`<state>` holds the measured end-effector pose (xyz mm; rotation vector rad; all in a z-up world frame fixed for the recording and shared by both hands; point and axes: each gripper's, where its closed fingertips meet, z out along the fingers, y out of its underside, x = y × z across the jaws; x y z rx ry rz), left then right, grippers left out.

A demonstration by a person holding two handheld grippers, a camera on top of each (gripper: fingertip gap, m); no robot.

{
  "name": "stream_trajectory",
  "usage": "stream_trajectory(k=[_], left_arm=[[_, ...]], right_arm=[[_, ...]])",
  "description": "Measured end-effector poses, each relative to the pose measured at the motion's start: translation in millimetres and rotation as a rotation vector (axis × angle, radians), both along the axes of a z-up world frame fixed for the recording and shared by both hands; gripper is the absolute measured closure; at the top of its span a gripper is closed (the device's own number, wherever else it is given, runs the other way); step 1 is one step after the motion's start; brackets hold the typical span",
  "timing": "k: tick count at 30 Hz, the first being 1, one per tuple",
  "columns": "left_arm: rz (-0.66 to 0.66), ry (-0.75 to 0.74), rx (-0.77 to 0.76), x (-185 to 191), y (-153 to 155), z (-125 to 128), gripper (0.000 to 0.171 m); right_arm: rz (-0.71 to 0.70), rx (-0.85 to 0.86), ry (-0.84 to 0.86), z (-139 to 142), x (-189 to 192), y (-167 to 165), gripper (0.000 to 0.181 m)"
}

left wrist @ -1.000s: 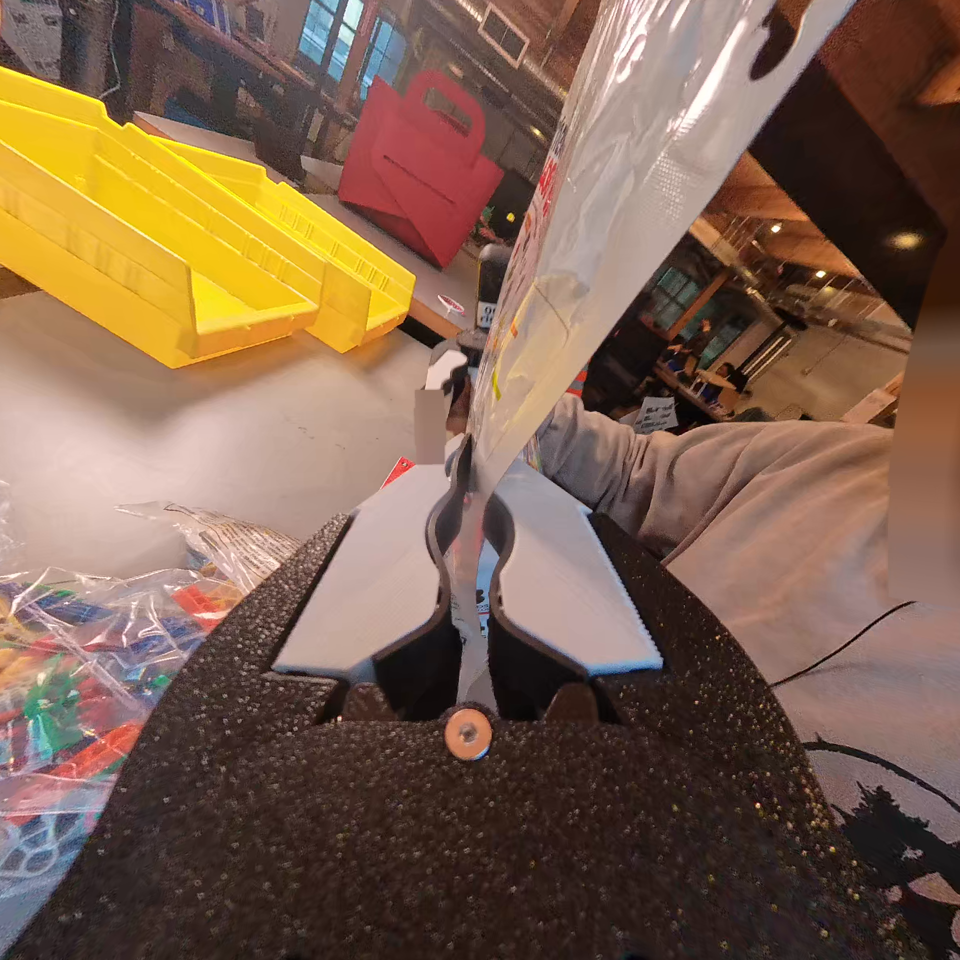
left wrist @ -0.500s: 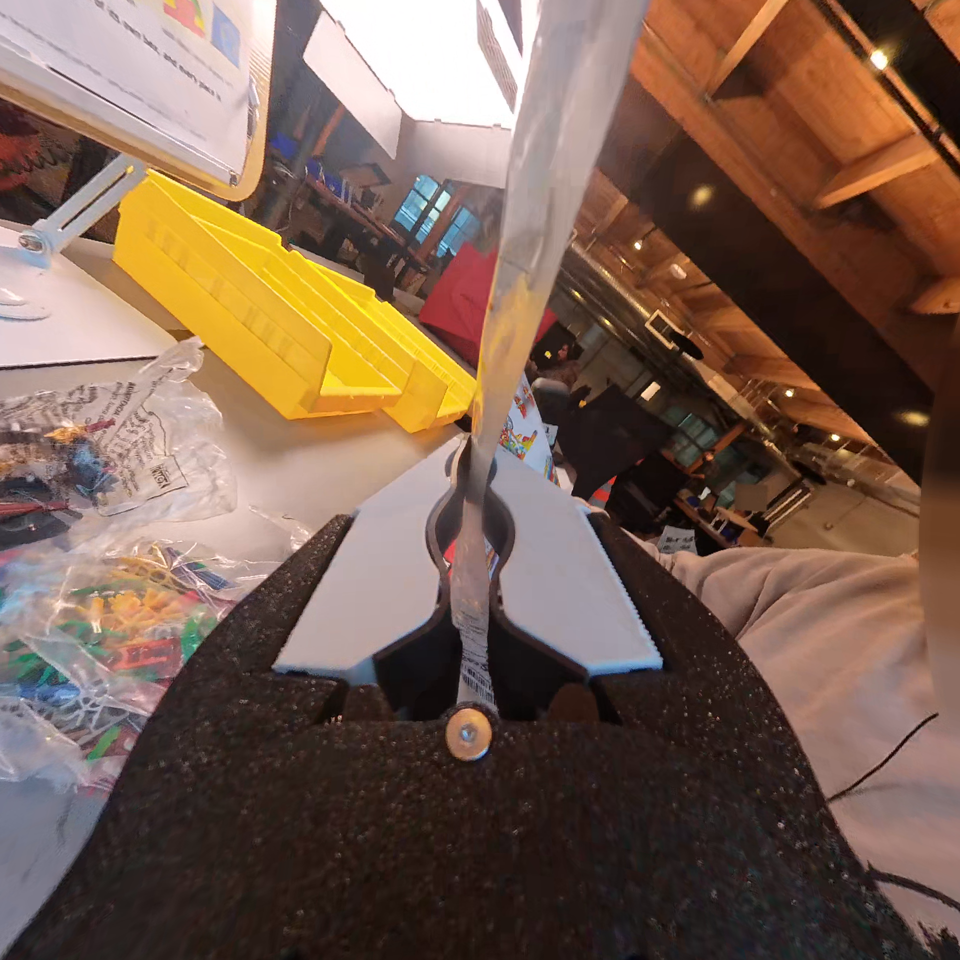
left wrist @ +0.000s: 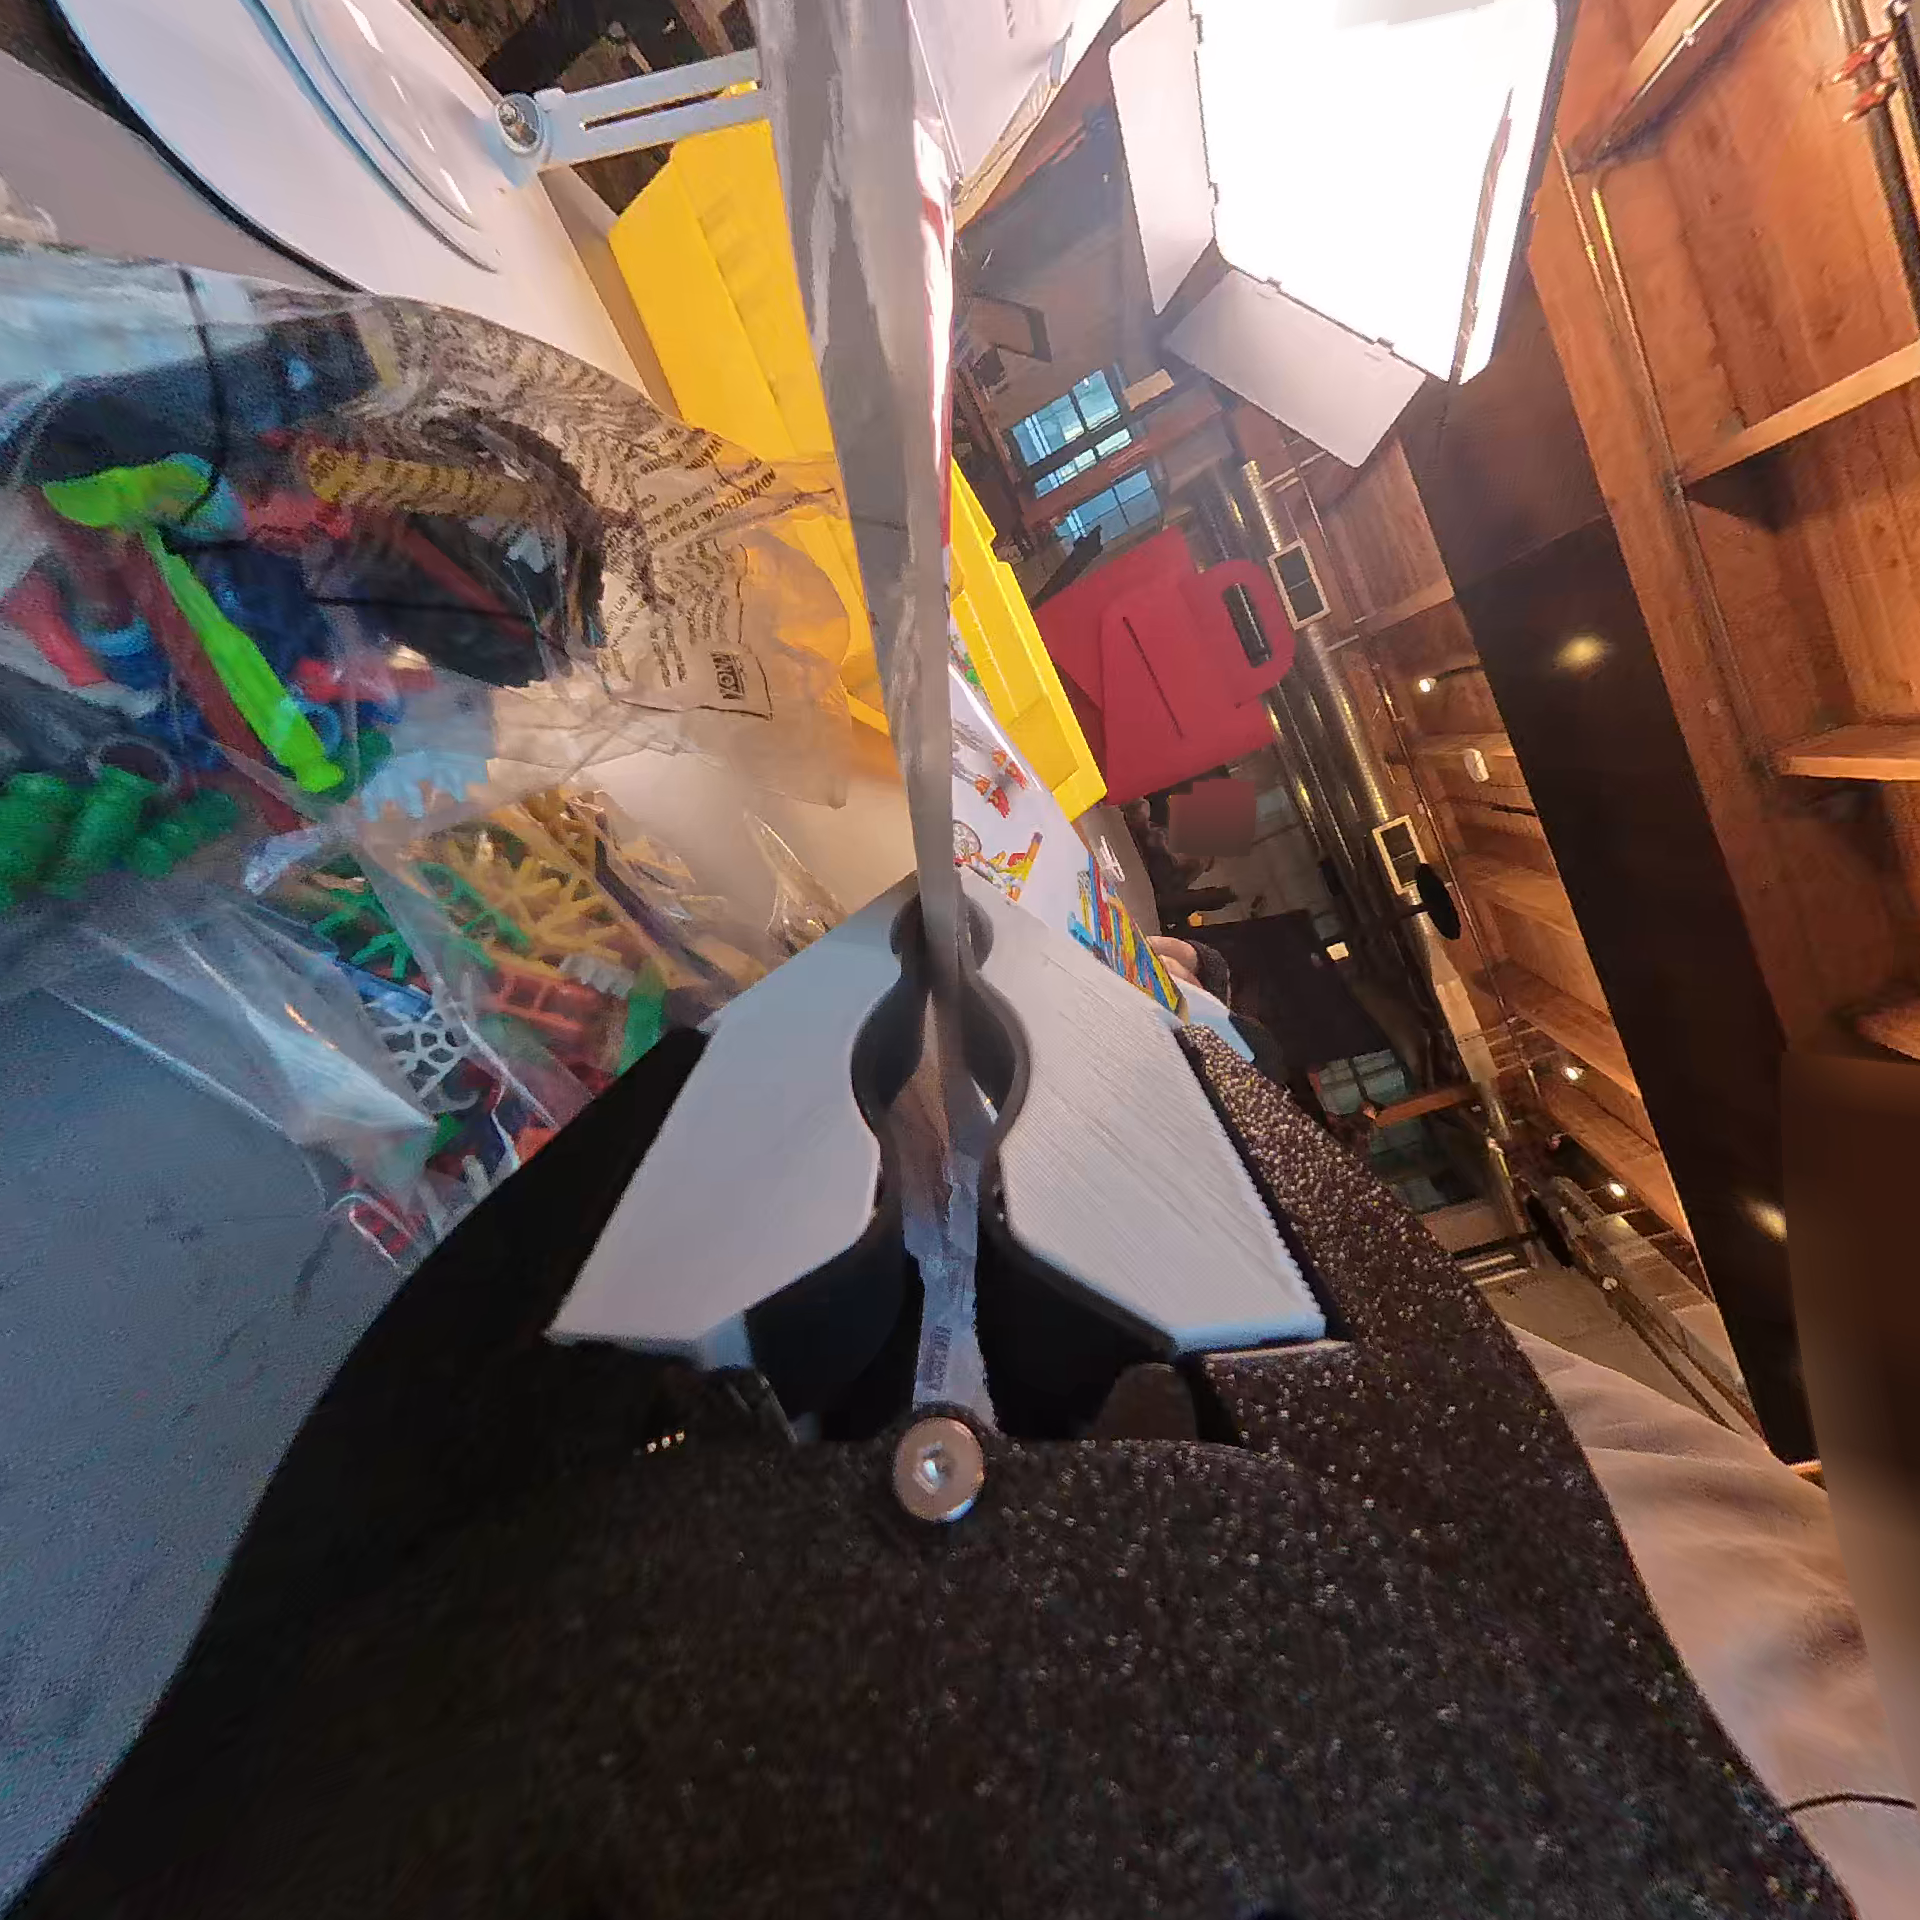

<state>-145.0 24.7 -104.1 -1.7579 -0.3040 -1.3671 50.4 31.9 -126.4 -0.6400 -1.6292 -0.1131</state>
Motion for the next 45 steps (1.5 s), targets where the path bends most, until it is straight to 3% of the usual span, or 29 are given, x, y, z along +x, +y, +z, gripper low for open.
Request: stream_trajectory(k=[1, 3, 7, 12, 14, 17, 18, 19, 20, 22, 24, 26, 28, 30, 32, 36, 41, 42, 43, 45], left_arm=[[0.001, 0.002, -0.003, -0.1, 0.5, -0.4, 0.171], [0.005, 0.023, -0.008, -3.7, 0.3, -1.9, 0.171], [-0.017, 0.085, 0.006, -19.5, -4.2, -5.8, 0.171], [-0.080, 0.111, -0.018, -5.3, -7.1, -14.6, 0.171], [-0.072, 0.117, -0.036, -5.2, -5.7, -18.8, 0.171], [-0.067, 0.112, -0.050, -3.5, -5.7, -21.6, 0.171], [-0.070, 0.115, -0.052, -1.9, -6.1, -22.3, 0.171], [-0.069, 0.119, -0.052, -1.8, -6.1, -22.5, 0.171], [-0.065, 0.126, -0.048, -3.9, -5.8, -22.2, 0.171], [-0.072, 0.166, -0.046, -6.0, -6.7, -25.1, 0.171], [-0.079, 0.183, -0.046, -4.2, -7.8, -28.4, 0.171], [-0.057, 0.191, -0.043, -8.9, -7.0, -28.3, 0.171], [-0.056, 0.162, 0.013, -16.8, -9.9, -12.4, 0.171], [-0.047, 0.140, 0.105, -26.0, -15.2, 11.4, 0.171], [-0.045, 0.165, 0.188, -32.4, -23.0, 33.7, 0.171], [-0.070, 0.278, 0.323, -35.1, -44.4, 71.9, 0.171], [-0.038, 0.325, 0.424, -46.3, -70.4, 112.8, 0.171], [-0.030, 0.322, 0.421, -49.8, -75.2, 116.4, 0.171], [-0.015, 0.324, 0.412, -54.3, -79.5, 117.9, 0.171], [0.013, 0.329, 0.391, -63.1, -89.5, 116.2, 0.171]], right_arm=[[0.008, 0.025, -0.006, -2.7, -4.3, -0.5, 0.153], [0.020, 0.051, -0.008, -2.6, -7.8, -1.8, 0.164], [0.117, -0.117, 0.072, 20.3, 5.2, -17.6, 0.181], [0.176, -0.438, 0.072, 20.1, 21.8, -21.7, 0.180], [0.156, -0.420, 0.064, 14.6, 22.1, -20.9, 0.173], [0.163, -0.287, 0.031, 9.5, 10.1, -35.2, 0.141], [0.173, -0.231, 0.009, 7.3, 3.8, -43.0, 0.144], [0.165, -0.168, -0.022, 2.8, -1.5, -47.4, 0.169], [0.175, -0.144, -0.086, -8.9, -5.2, -54.4, 0.181], [0.225, -0.244, -0.165, -29.3, -9.1, -71.9, 0.181], [0.270, -0.304, -0.195, -31.3, -7.5, -82.3, 0.181], [0.328, -0.462, -0.169, -21.9, -3.7, -94.0, 0.176], [0.382, -0.667, -0.059, 4.7, 2.9, -95.5, 0.161], [0.348, -0.796, 0.062, 36.1, 12.7, -66.5, 0.159], [0.184, -0.833, 0.132, 48.6, 21.4, -8.8, 0.157], [-0.228, -0.798, -0.044, 3.7, 37.4, 109.8, 0.127], [-0.495, -0.692, -0.232, -45.1, 31.3, 208.6, 0.109], [-0.536, -0.663, -0.294, -54.9, 32.4, 221.2, 0.117], [-0.559, -0.635, -0.360, -64.0, 33.9, 228.7, 0.138], [-0.515, -0.592, -0.454, -67.1, 28.3, 221.9, 0.153]])
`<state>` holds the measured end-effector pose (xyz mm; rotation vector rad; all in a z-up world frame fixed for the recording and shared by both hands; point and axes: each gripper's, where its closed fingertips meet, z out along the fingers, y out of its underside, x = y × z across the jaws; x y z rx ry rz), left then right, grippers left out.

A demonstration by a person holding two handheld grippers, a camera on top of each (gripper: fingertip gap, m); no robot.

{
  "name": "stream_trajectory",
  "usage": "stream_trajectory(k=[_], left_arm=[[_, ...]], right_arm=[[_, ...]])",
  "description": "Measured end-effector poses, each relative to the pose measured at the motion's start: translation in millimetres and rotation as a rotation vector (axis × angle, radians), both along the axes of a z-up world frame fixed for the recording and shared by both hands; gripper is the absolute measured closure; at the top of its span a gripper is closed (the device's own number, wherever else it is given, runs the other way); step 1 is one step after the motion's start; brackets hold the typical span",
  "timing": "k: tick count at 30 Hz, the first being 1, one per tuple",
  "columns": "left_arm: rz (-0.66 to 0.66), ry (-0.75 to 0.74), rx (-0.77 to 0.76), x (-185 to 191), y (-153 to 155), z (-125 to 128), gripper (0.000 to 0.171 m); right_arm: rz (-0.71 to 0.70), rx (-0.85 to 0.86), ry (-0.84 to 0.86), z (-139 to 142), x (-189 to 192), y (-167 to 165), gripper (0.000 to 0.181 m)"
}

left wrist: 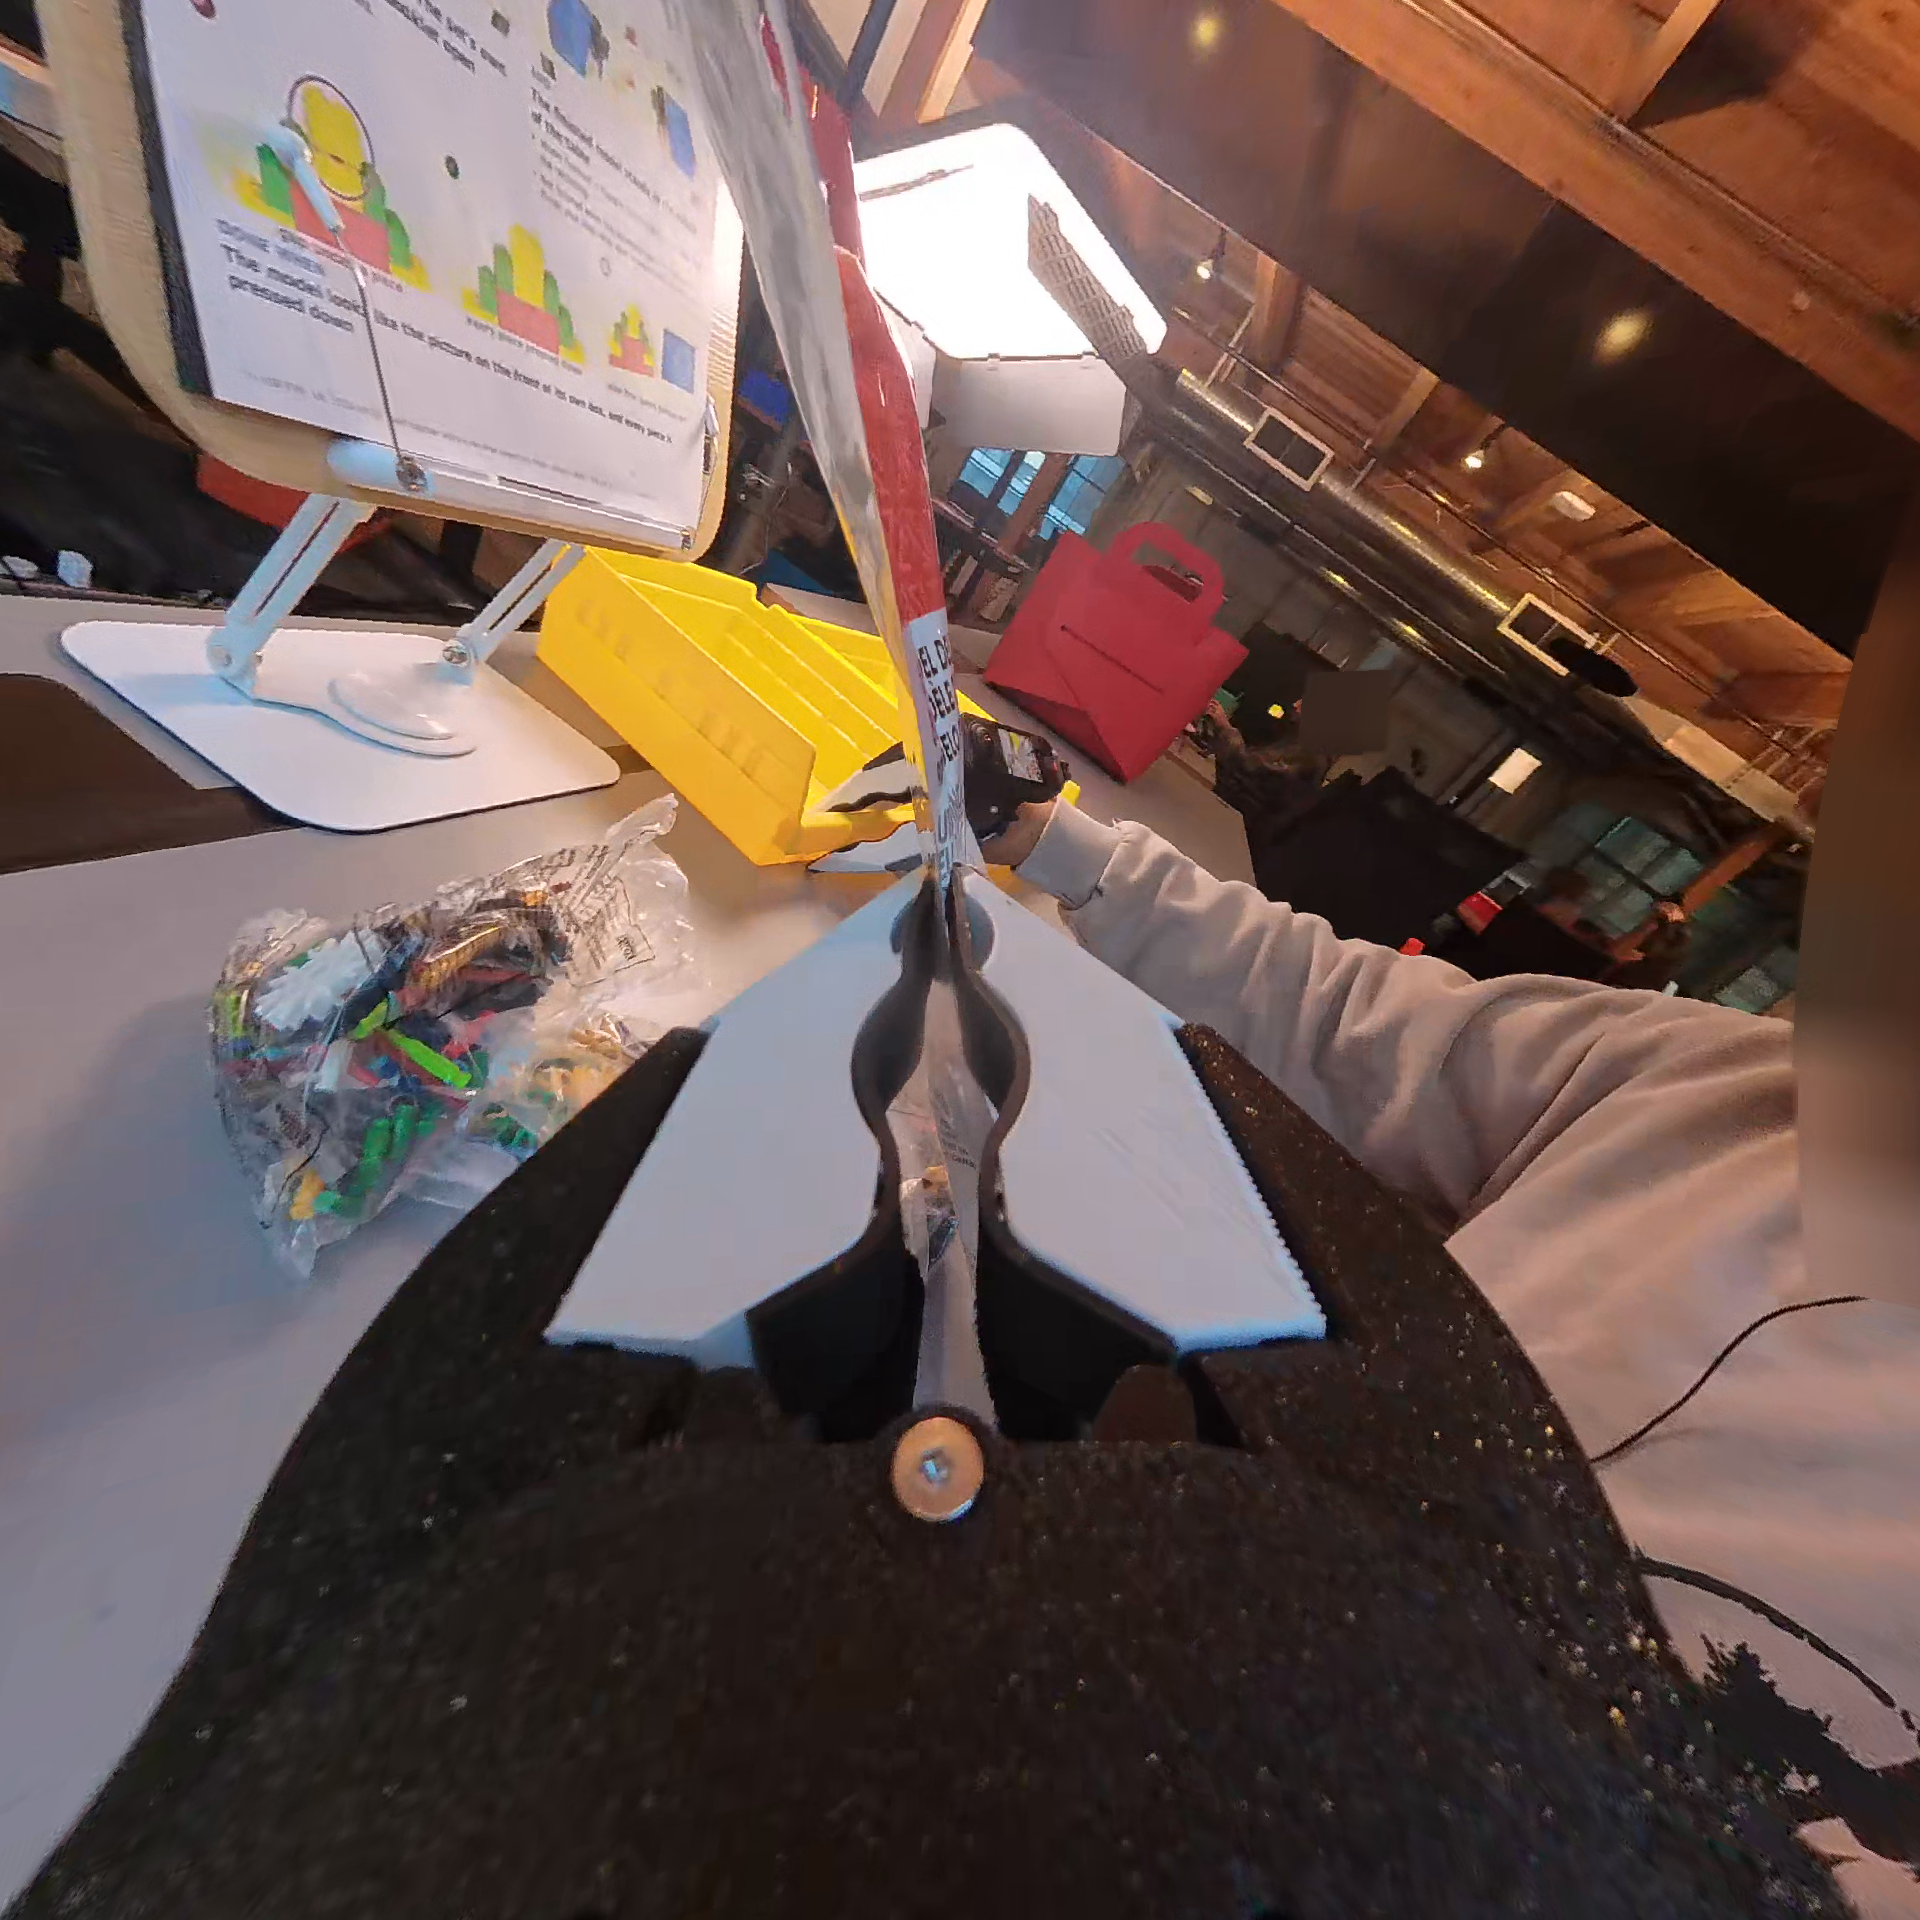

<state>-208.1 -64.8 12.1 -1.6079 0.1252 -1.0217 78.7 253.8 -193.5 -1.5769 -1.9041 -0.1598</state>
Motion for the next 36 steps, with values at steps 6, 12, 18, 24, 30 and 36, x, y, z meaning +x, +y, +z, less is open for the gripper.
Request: stream_trajectory(k=[6, 12, 18, 24, 30, 36], left_arm=[[0.080, -0.012, -0.083, -30.4, -34.5, -31.5, 0.171], [0.129, -0.075, -0.096, -47.8, -52.1, -45.1, 0.171], [0.195, -0.190, -0.270, -34.4, -23.6, -97.7, 0.171], [0.195, -0.144, -0.337, 24.1, 9.9, -118.2, 0.134], [0.430, 0.515, -0.137, 22.4, 19.9, -67.6, 0.092], [0.009, 0.487, -0.068, 186.4, -0.7, -47.6, 0.108]], right_arm=[[0.220, -0.023, -0.090, -2.2, -4.6, -94.7, 0.156], [0.373, -0.053, -0.073, -2.9, 14.2, -179.6, 0.157], [0.438, -0.018, -0.059, 1.3, 26.7, -213.3, 0.157], [0.429, -0.032, 0.053, 18.2, 20.6, -232.8, 0.156], [0.418, -0.055, 0.102, 23.0, 21.8, -267.5, 0.156], [0.304, -0.057, 0.221, 41.8, 20.6, -287.9, 0.156]])
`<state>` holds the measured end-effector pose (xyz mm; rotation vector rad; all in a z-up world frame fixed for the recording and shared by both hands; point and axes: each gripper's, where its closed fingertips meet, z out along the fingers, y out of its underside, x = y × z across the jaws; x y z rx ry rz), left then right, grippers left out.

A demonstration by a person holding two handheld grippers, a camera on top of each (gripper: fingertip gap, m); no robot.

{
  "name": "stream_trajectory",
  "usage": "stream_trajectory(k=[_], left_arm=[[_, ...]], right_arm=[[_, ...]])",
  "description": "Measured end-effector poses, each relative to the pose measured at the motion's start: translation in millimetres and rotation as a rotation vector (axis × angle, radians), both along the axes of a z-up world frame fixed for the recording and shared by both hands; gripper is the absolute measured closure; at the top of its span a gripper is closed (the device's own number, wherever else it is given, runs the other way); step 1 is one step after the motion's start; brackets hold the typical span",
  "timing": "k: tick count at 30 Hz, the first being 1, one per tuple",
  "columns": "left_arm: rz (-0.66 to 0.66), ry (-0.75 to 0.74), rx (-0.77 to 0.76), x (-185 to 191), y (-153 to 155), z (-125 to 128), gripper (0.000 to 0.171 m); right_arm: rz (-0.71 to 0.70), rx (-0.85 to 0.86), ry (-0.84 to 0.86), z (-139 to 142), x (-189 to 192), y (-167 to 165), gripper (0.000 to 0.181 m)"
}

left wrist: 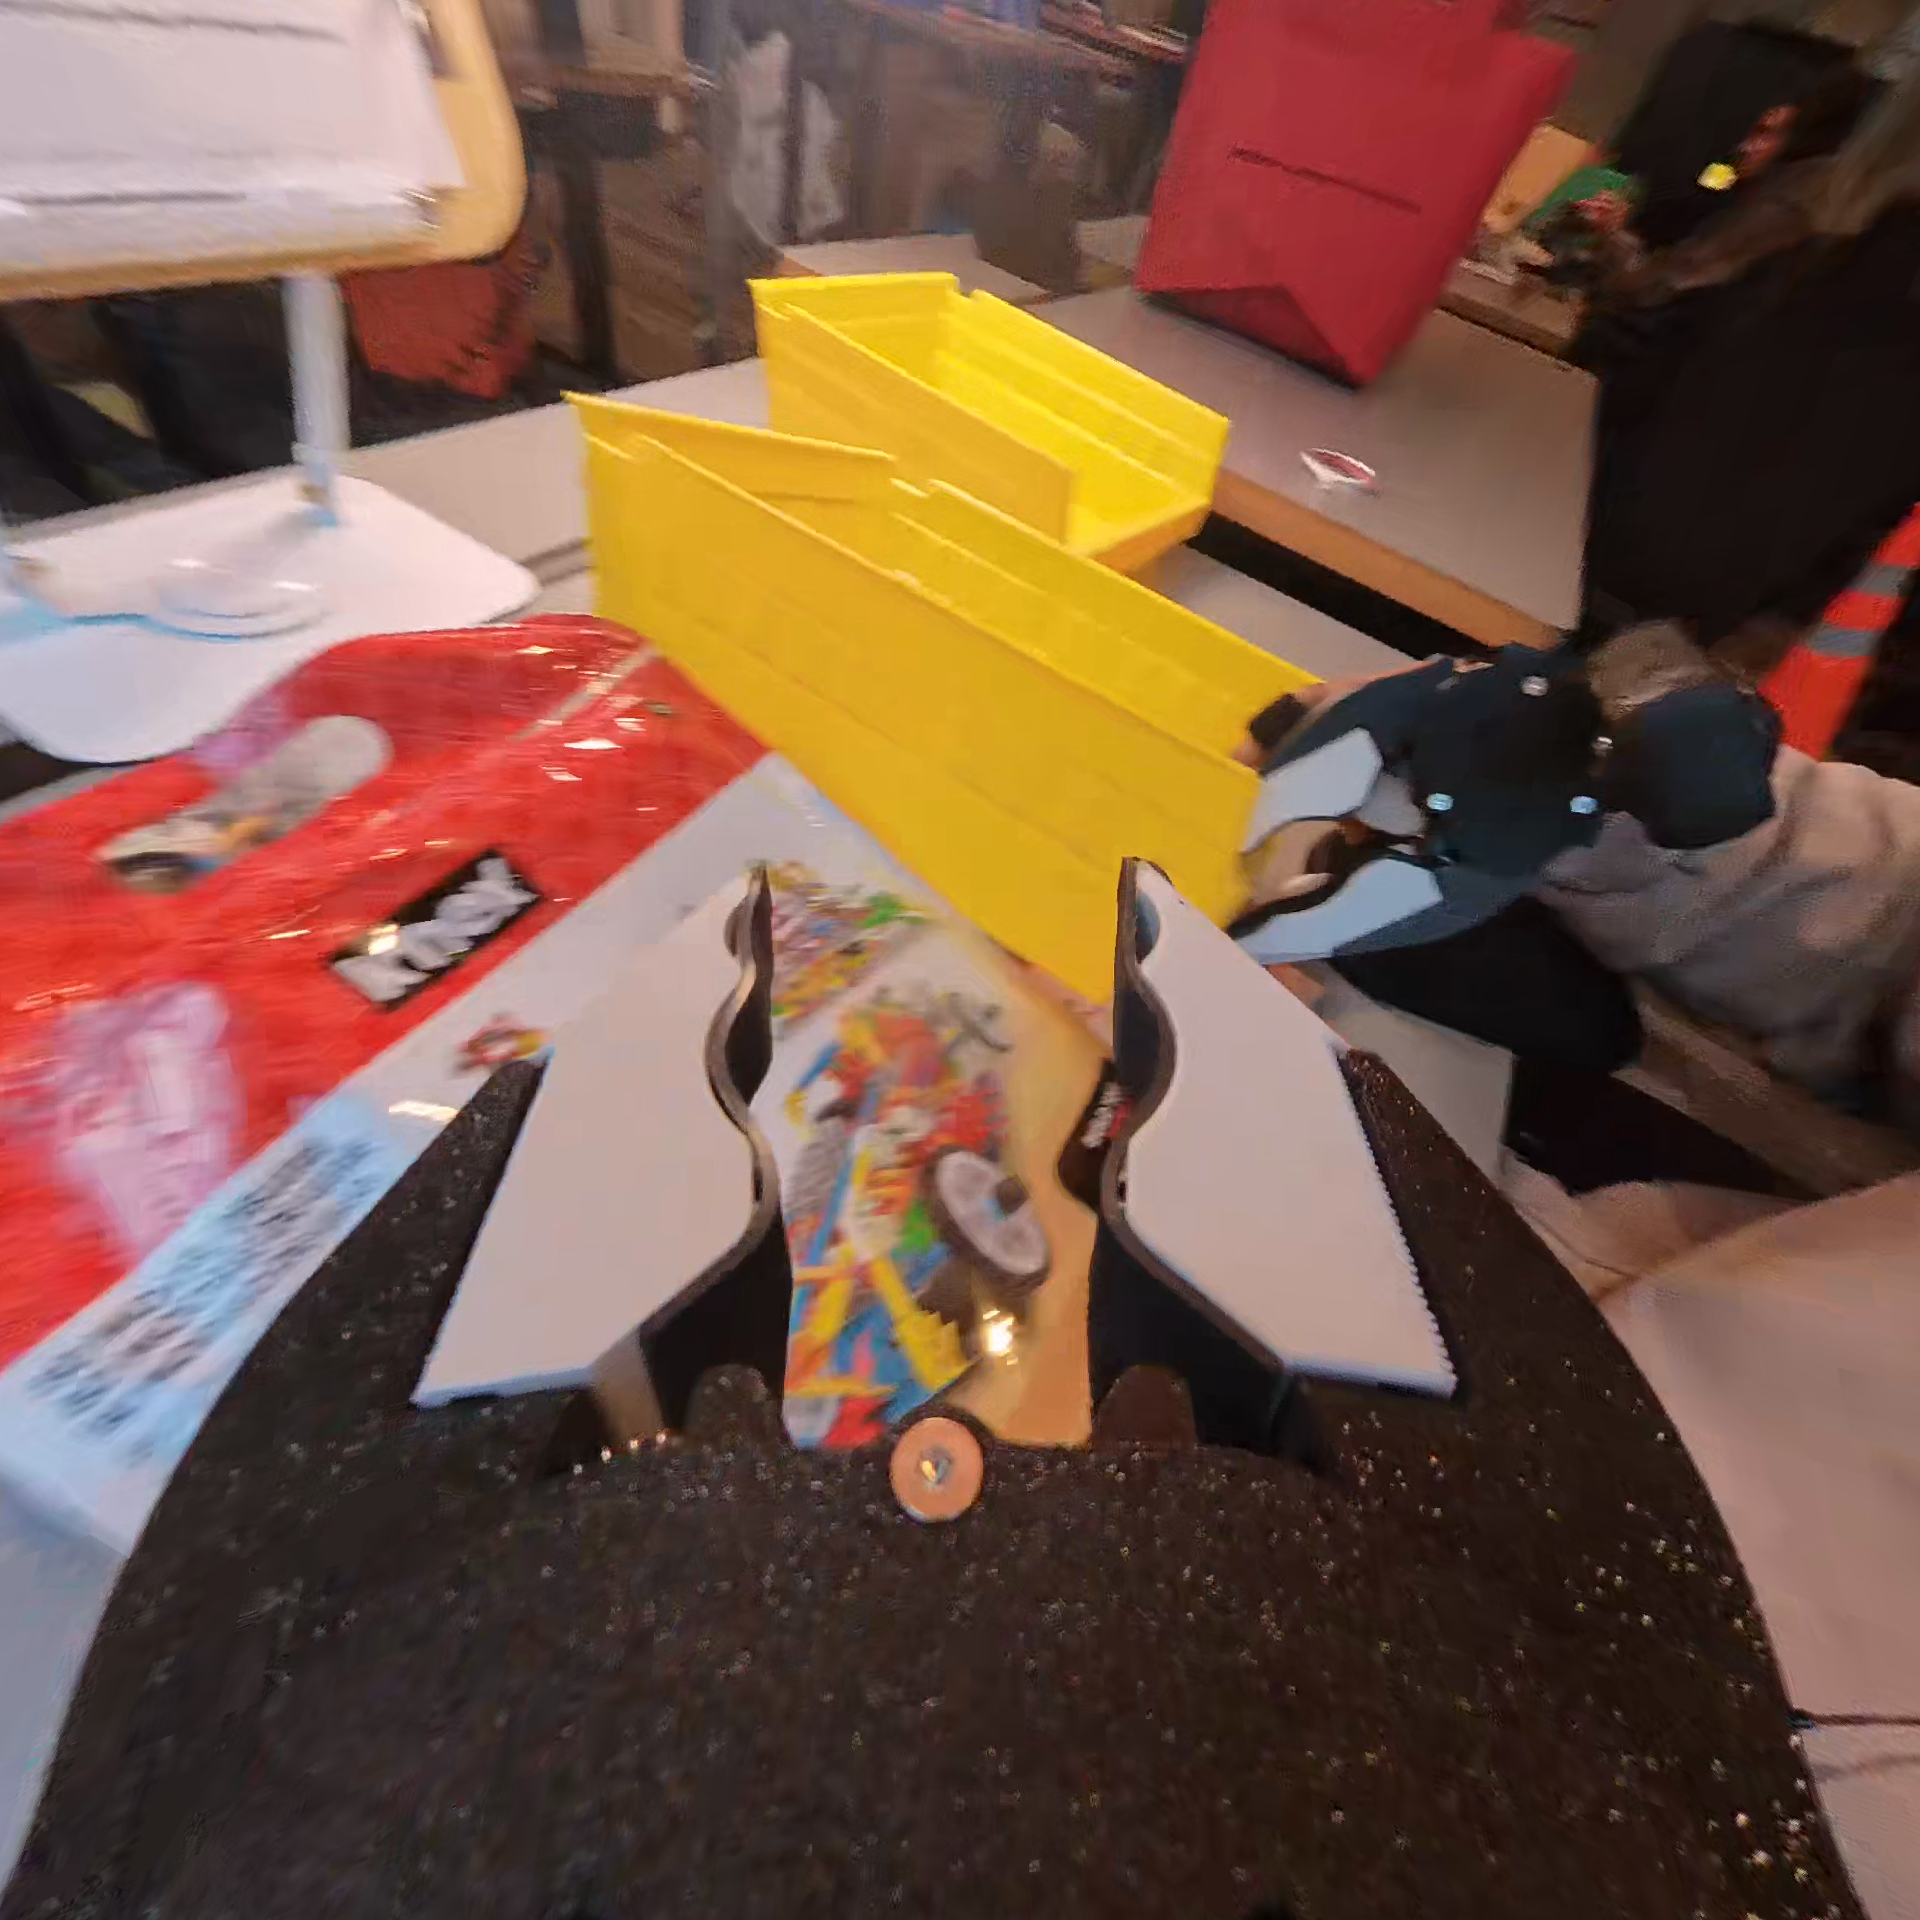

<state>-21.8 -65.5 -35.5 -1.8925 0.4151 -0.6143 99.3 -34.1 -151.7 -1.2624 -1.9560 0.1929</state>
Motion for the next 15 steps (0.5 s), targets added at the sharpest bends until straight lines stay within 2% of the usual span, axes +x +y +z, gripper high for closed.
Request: stream_trajectory(k=[3, 5, 8, 9, 12, 14, 15], left_arm=[[-0.062, 0.038, 0.005, 68.1, 4.2, -18.2, 0.108], [-0.019, 0.112, 0.034, 87.4, 20.0, -31.1, 0.108], [0.114, 0.335, 0.130, 79.6, 49.5, -44.3, 0.126], [0.120, 0.376, 0.136, 79.6, 52.7, -44.9, 0.127], [0.178, 0.496, 0.191, 74.2, 63.1, -37.0, 0.152], [0.244, 0.612, 0.235, 65.5, 74.8, -34.3, 0.165], [0.263, 0.619, 0.248, 62.2, 80.4, -30.7, 0.169]], right_arm=[[-0.071, -0.015, 0.060, 7.1, -13.1, -4.4, 0.156], [-0.098, -0.028, 0.095, 11.3, -20.8, -9.1, 0.156], [-0.113, -0.031, 0.134, 16.0, -29.9, -13.1, 0.157], [-0.132, -0.016, 0.131, 14.4, -29.4, -10.1, 0.156], [-0.195, -0.025, 0.205, 21.9, -26.4, -2.3, 0.151], [-0.190, -0.046, 0.324, 50.1, -23.0, -10.3, 0.123], [-0.203, -0.038, 0.373, 65.3, -16.3, -11.4, 0.113]])
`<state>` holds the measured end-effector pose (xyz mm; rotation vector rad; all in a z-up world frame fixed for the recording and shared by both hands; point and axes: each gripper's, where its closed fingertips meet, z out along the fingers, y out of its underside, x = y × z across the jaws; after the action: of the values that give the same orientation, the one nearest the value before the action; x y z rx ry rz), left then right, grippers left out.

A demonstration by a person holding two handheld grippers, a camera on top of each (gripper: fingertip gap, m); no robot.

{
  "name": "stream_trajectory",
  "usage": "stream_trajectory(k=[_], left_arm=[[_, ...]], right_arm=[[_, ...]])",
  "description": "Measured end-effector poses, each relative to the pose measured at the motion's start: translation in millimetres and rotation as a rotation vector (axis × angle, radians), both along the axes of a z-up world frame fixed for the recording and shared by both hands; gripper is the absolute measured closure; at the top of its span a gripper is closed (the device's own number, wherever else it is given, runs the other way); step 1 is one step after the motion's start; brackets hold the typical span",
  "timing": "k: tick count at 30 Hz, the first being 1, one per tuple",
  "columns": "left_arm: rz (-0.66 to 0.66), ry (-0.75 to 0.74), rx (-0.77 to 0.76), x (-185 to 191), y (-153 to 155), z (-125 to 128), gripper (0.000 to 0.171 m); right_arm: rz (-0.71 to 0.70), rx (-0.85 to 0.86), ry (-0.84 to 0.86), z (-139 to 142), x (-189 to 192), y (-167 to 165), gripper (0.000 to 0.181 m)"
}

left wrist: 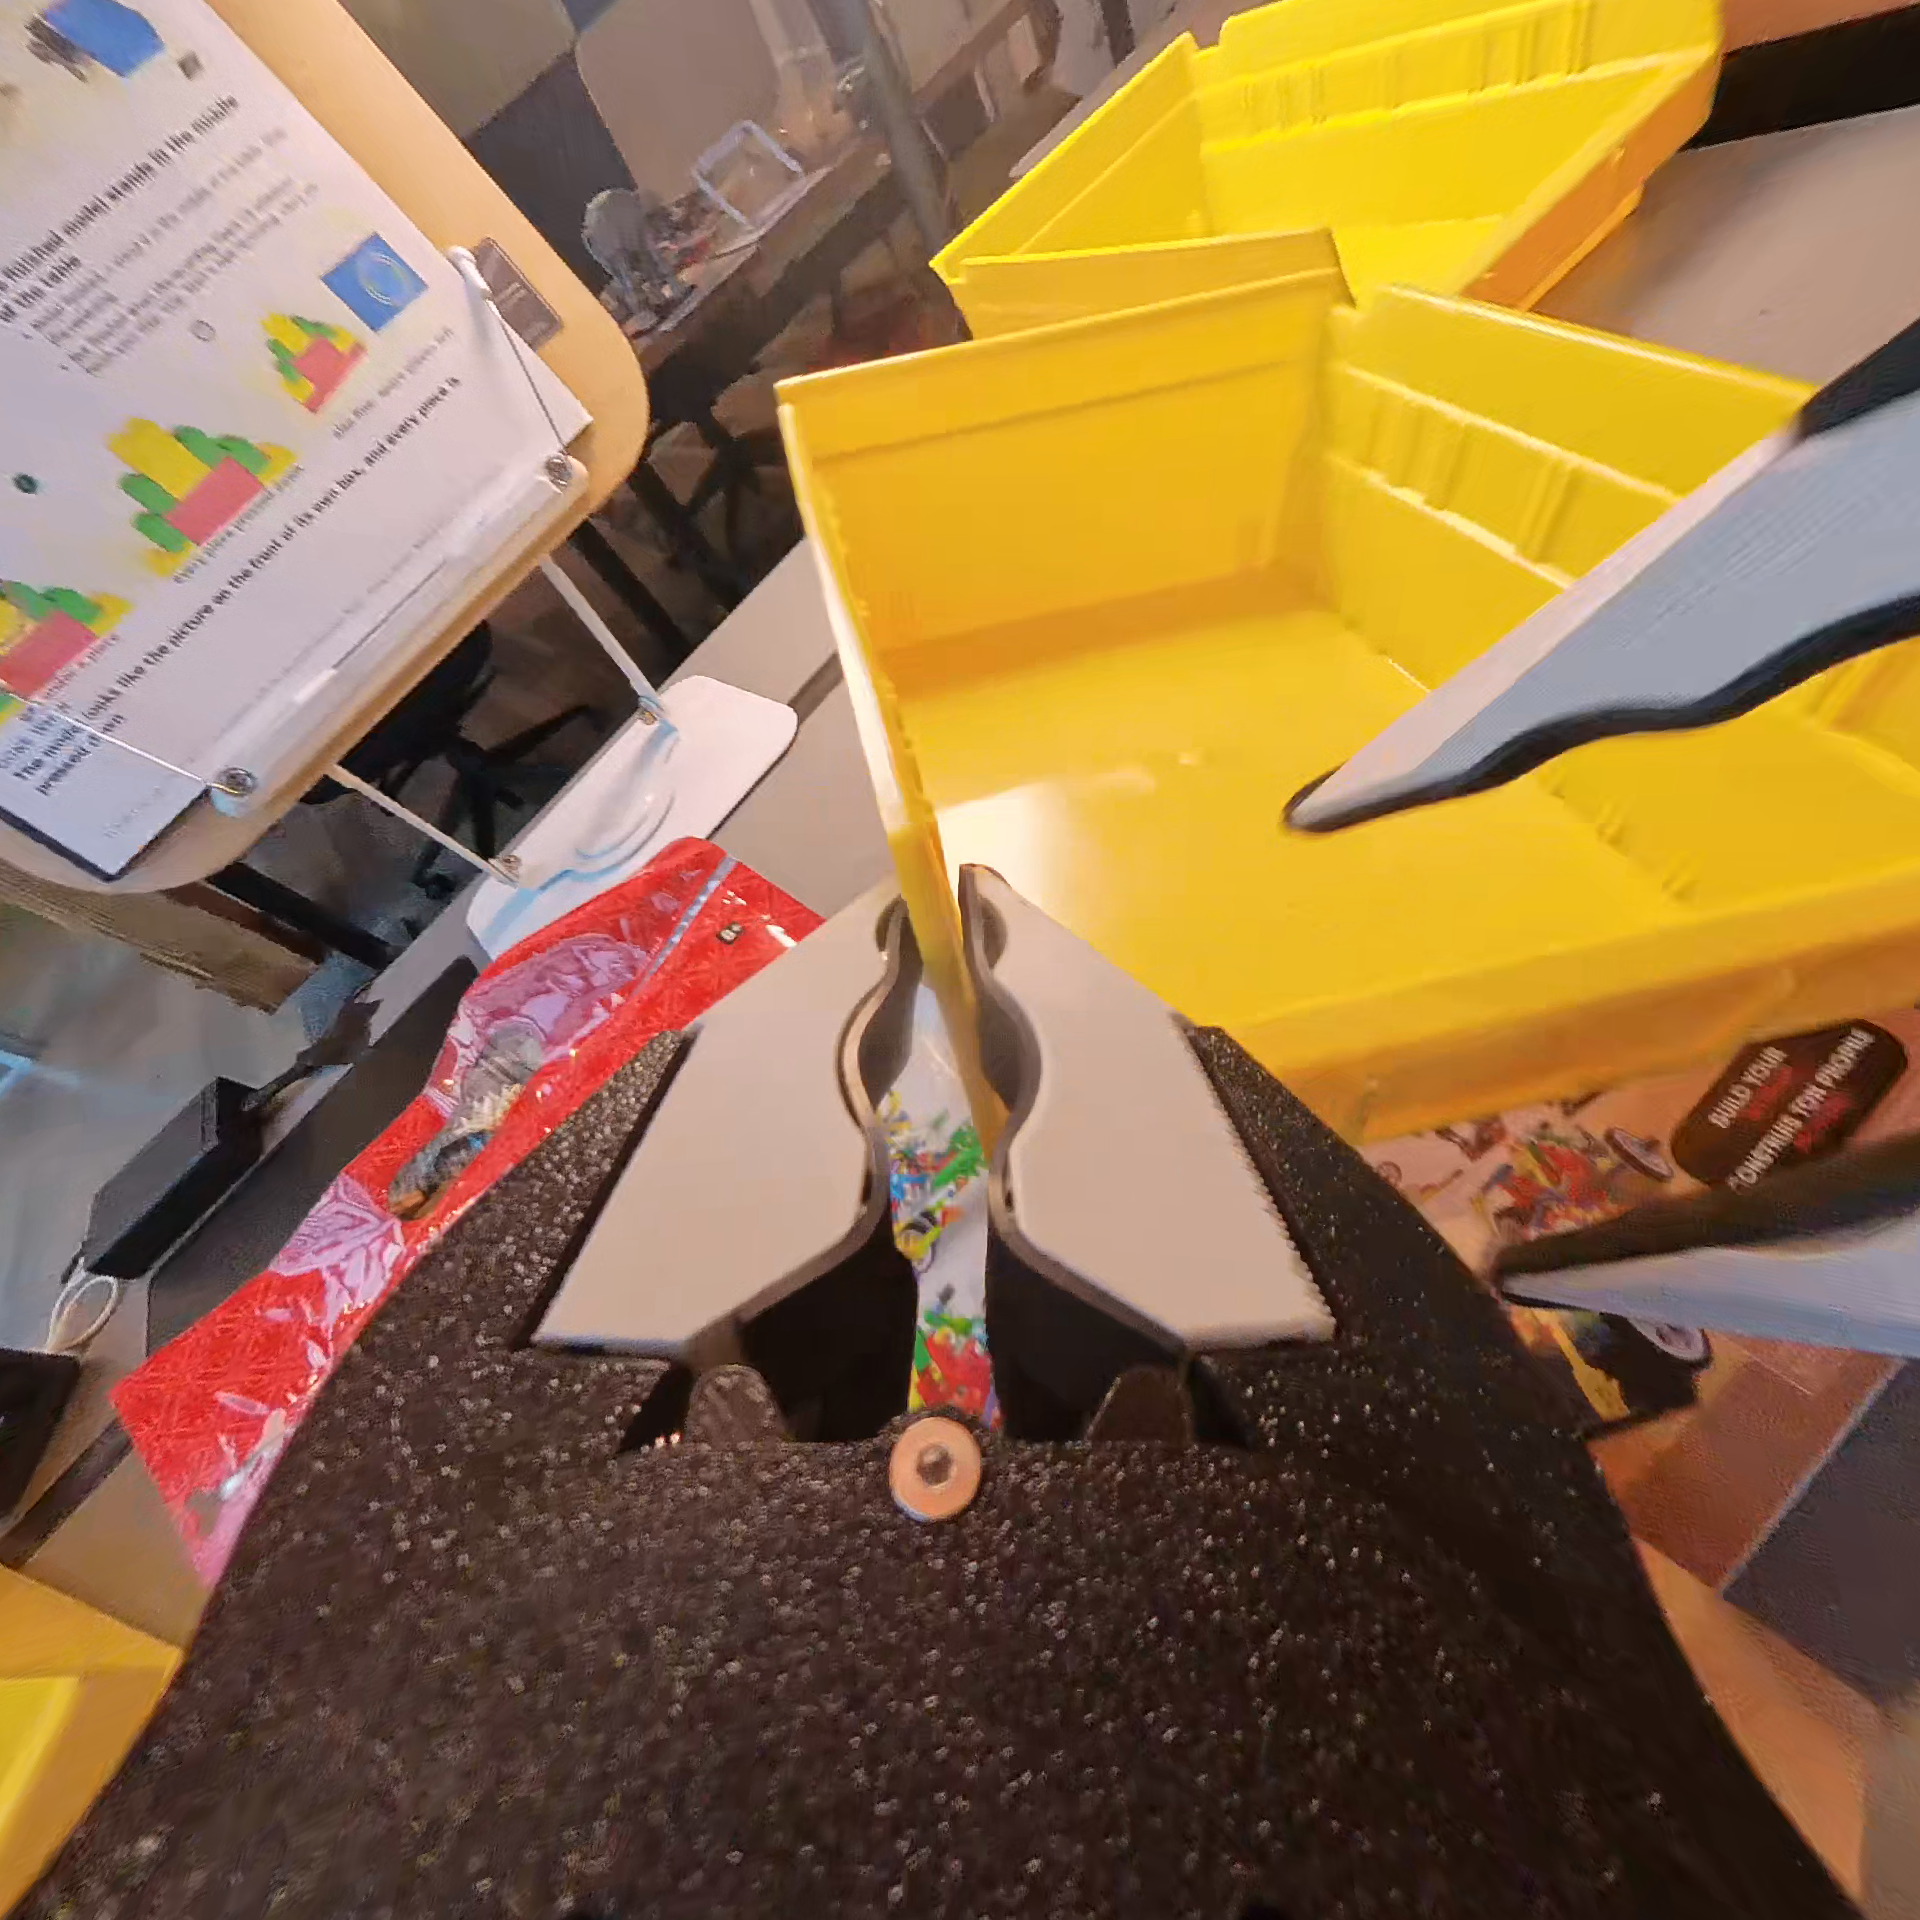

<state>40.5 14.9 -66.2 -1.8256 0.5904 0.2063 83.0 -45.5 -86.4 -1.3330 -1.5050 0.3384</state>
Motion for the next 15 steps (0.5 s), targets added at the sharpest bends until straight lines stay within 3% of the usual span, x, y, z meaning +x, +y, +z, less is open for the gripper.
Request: stream_trajectory(k=[4, 8, 11, 15], left_arm=[[-0.014, -0.111, 0.043, -8.3, 16.7, 34.5, 0.171], [-0.033, -0.178, 0.074, -30.1, 15.3, 68.2, 0.171], [0.013, -0.251, 0.151, -69.6, -5.0, 98.7, 0.171], [0.118, -0.382, 0.280, -137.7, -55.8, 137.4, 0.171]], right_arm=[[-0.045, -0.078, 0.258, 53.5, 43.8, -3.3, 0.106], [-0.066, -0.113, 0.518, 92.4, 99.4, -5.5, 0.116], [-0.129, -0.115, 0.582, 93.0, 130.4, 3.4, 0.121], [-0.193, -0.192, 0.550, 63.5, 140.3, 25.6, 0.119]])
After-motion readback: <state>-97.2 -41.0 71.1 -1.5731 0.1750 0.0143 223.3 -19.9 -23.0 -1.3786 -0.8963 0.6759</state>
